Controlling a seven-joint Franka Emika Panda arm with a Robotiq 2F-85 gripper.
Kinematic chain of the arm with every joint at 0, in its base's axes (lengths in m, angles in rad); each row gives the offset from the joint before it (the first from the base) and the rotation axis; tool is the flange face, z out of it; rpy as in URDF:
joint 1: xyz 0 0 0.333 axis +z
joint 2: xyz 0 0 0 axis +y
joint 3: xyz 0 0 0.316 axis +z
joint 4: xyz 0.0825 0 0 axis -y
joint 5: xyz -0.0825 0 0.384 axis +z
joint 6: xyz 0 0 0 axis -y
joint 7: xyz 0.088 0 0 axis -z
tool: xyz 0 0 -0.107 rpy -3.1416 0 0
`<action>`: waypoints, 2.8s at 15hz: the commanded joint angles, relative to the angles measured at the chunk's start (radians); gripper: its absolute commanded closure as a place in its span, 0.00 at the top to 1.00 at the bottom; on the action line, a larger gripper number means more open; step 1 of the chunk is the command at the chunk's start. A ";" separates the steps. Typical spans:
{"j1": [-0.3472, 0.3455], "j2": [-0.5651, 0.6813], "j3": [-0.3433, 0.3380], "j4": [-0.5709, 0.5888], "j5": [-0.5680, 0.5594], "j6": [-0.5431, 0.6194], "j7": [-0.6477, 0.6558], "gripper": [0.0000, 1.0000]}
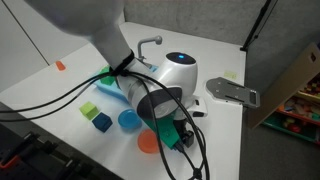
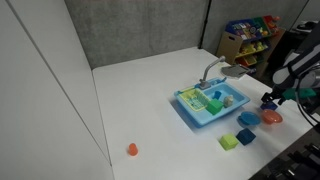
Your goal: Put the blue building block on top of the green building block, remove the bottle from the sink and put it on top of the blue building block
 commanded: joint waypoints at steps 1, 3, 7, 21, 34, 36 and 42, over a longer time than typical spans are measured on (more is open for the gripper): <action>-0.025 0.047 0.013 0.044 -0.003 0.039 -0.015 1.00; -0.024 0.067 0.011 0.061 -0.003 0.042 -0.009 1.00; -0.007 0.069 0.003 0.071 -0.006 0.010 0.005 0.68; 0.193 -0.116 -0.031 0.071 -0.029 -0.126 0.134 0.21; 0.267 -0.177 0.001 0.123 -0.029 -0.202 0.188 0.46; 0.267 -0.177 0.001 0.123 -0.029 -0.203 0.188 0.46; 0.279 -0.175 0.022 0.130 -0.030 -0.190 0.185 0.21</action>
